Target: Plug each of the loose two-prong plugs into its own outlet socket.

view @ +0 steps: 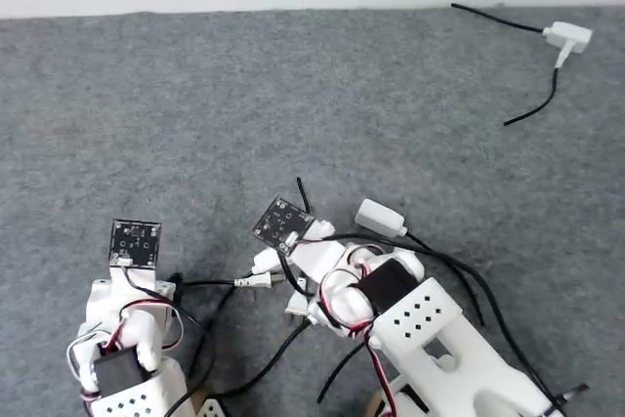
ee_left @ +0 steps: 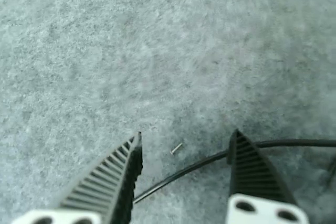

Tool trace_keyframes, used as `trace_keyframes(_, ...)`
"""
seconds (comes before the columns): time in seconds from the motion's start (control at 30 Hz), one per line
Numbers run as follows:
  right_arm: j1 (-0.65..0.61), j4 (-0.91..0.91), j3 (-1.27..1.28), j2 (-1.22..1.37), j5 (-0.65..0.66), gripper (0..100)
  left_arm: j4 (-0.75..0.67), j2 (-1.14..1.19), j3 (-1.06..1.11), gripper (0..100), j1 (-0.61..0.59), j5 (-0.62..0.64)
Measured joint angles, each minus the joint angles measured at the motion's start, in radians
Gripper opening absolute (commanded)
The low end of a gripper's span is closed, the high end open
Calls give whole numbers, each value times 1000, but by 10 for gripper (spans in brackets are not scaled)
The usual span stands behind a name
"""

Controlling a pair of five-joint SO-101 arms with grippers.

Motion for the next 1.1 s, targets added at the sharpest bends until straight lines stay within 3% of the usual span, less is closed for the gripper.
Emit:
trace_keyframes(0.27,60,-18,43,0,40,9,0,0,0,249,-11,0)
trace_keyframes(0.67,61,-137,130,-12,40,9,0,0,0,249,-11,0)
trace_keyframes(1.1,60,-150,157,9,41,9,0,0,0,249,-11,0)
